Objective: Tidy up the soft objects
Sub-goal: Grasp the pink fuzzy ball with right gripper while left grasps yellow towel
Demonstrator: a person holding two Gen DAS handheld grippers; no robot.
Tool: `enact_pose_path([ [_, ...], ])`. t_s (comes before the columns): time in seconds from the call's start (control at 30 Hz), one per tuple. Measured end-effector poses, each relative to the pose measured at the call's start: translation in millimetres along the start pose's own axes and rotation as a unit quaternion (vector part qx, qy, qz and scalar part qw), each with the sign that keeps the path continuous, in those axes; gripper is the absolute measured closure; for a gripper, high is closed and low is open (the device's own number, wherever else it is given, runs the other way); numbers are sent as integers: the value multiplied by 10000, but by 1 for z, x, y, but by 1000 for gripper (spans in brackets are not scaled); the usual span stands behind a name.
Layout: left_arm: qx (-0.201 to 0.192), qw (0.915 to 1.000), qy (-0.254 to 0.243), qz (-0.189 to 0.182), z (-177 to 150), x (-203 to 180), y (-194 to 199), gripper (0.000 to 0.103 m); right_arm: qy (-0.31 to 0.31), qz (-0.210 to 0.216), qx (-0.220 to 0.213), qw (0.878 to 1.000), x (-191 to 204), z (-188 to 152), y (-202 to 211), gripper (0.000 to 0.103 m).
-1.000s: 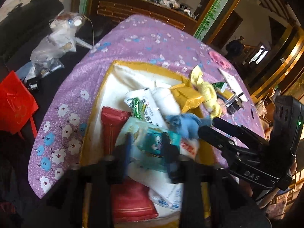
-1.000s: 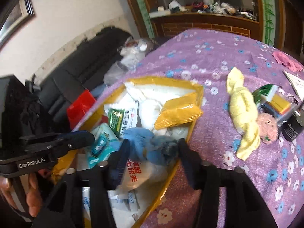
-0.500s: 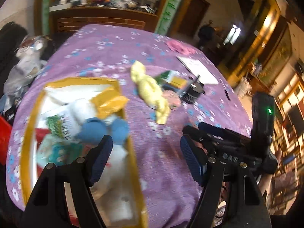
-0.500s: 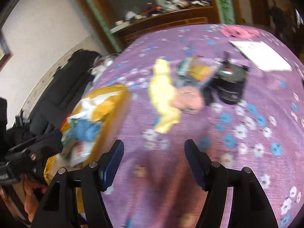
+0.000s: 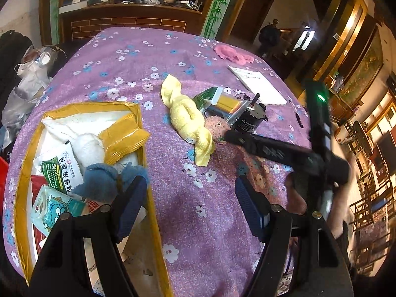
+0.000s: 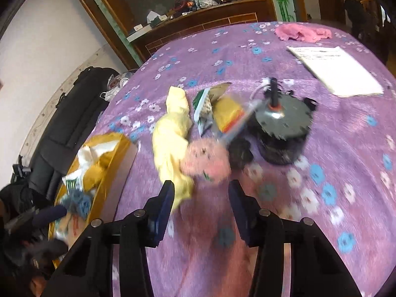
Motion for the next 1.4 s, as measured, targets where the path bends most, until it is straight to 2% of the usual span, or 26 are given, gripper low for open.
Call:
enact_pose_path([
  [0.13,17,10000,-11,25,2,-1,-3,30,84,-181,52,9998,-2,15,-27,57],
  [0.17,23,10000,-5,13,2,0,-3,30,48,-211,117,9997,-3,15,-34,61],
  [0.23,41,10000,-16,56,3,0,-5,30,171,-202,86,9996,0,15,-41,63],
  [0.33,86,10000,14,28,6,0,-9,30,429,-443,11,9981,6,11,-45,74],
  [0.47,167,9999,-19,-30,15,-6,-16,30,353,-372,2,9987,3,5,-40,83],
  [0.67,487,9988,16,-21,35,-12,-40,30,159,-208,1,9997,-10,-16,-6,84],
  [0.83,875,9958,-100,254,49,-25,-78,30,-117,-208,-106,9997,-36,-34,22,84],
  [1.0,1244,9912,-22,456,67,-27,-114,30,-107,-50,-239,9996,-44,-37,20,84],
  [1.13,1140,9904,211,758,89,-17,-127,30,-28,-90,-266,9996,-44,-41,18,83],
  [1.2,1238,9884,403,777,97,-12,-139,30,-5,-129,-279,9995,-42,-42,16,83],
  [1.27,1363,9865,256,866,100,-13,-152,30,-32,-101,-280,9996,-43,-42,16,83],
  [1.3,1437,9854,283,871,101,-12,-157,35,-66,-70,-277,9996,-44,-42,16,83],
  [1.33,1541,9841,388,795,100,-9,-162,49,-93,-34,-274,9996,-45,-42,15,83],
  [1.4,1628,9821,440,840,95,-5,-165,61,-101,-11,-272,9996,-46,-43,16,83],
])
Point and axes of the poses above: each gripper's, at about its wrist camera, not at the fingertips, and y roughly against the way its jaws point, x to its left, z to its top, the point moved 2 cm from there along -y, roughly the way its jaws point, and after that the axes turned 1 degree about z, right-handed, at the moved point
